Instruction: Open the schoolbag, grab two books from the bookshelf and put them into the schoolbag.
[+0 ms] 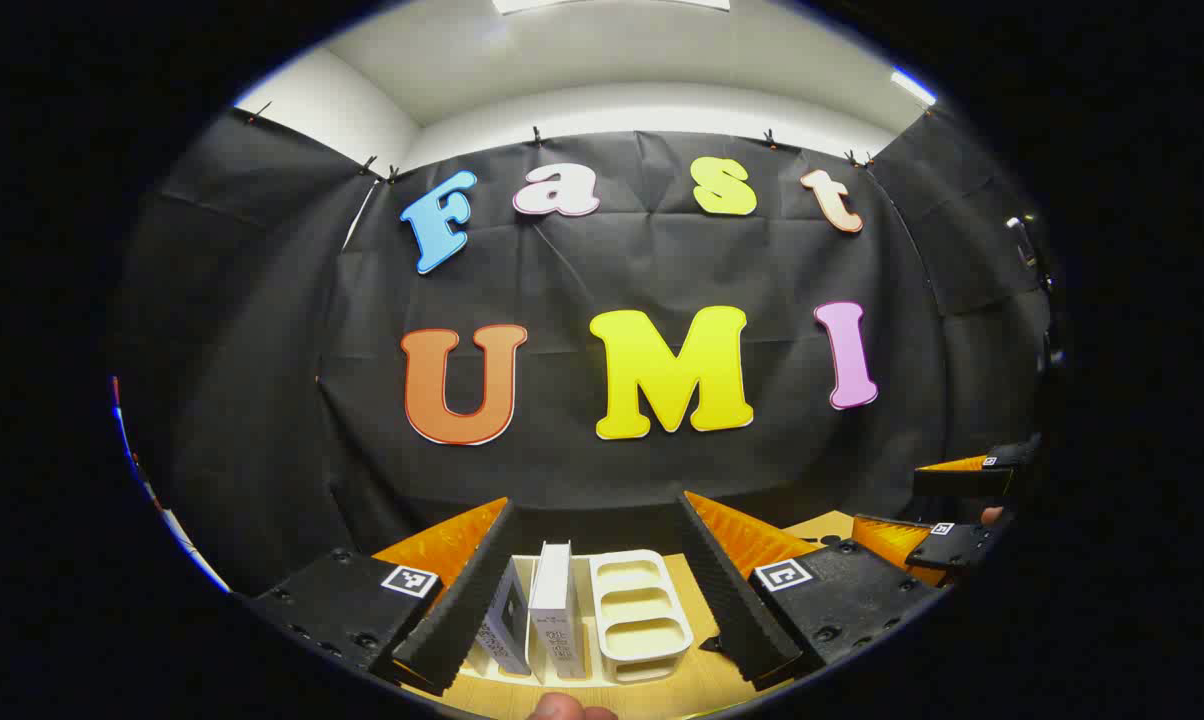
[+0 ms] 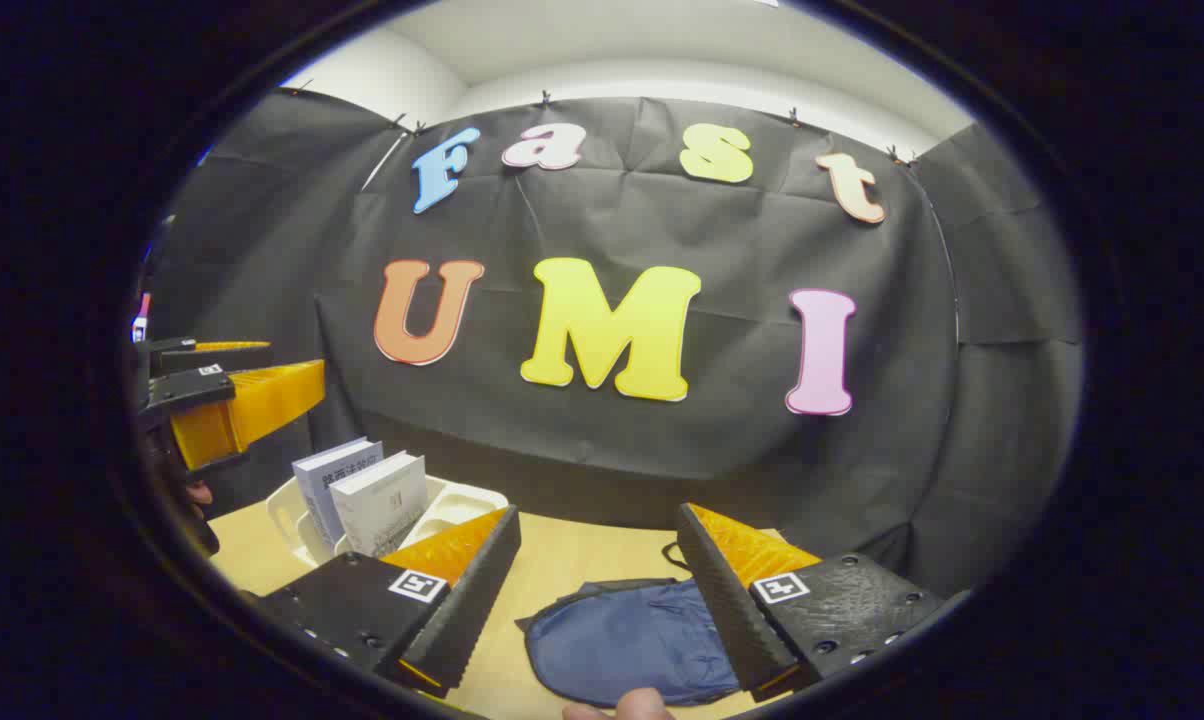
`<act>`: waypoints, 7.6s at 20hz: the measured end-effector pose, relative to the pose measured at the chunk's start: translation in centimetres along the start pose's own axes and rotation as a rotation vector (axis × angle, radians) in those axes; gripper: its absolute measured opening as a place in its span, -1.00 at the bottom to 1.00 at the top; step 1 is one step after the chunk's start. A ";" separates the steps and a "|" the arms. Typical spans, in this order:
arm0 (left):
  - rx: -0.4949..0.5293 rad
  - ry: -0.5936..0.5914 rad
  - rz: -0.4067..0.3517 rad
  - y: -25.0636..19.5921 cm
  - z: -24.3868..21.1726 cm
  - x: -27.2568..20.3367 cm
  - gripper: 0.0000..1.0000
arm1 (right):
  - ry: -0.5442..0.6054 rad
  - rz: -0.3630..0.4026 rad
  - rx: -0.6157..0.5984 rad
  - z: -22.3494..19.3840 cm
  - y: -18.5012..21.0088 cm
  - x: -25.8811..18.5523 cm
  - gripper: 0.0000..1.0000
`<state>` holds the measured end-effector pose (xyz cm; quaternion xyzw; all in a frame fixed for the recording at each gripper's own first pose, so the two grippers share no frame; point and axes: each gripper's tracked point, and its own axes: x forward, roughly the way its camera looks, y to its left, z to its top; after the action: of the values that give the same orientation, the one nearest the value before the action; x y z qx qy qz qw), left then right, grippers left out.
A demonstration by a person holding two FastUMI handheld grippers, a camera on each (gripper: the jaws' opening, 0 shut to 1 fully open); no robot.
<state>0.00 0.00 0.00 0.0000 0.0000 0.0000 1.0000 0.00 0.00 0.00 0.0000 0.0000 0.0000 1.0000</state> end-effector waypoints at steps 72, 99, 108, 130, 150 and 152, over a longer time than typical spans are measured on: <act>-0.123 0.183 0.157 4.4 -4.3 -0.4 0.98 | 0.858 0.084 -0.190 -21.7 -1.3 6.6 -0.99; -0.089 1.018 -0.085 3.7 -13.9 8.2 0.98 | 0.694 -0.043 0.110 -8.4 -23.7 6.2 -0.99; -0.050 1.330 -0.135 3.8 -17.6 8.8 0.96 | 0.717 -0.022 0.175 -9.4 -24.3 5.7 -0.99; -0.065 1.505 -0.047 4.1 -17.0 7.4 -0.22 | 0.714 0.015 0.193 -9.5 -23.9 5.2 -0.92; -0.644 1.204 -0.322 -2.0 0.7 1.7 -0.31 | 0.722 0.023 0.186 -8.7 -22.3 5.0 -0.99; -0.696 1.184 -0.391 -5.3 -0.6 1.9 -0.31 | 0.718 0.023 0.183 -8.4 -22.2 5.0 -0.94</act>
<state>1.87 -5.35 -0.62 -0.3190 0.5429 -0.1793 0.7558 4.97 -22.16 -8.36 0.0896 0.3510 0.0112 0.9320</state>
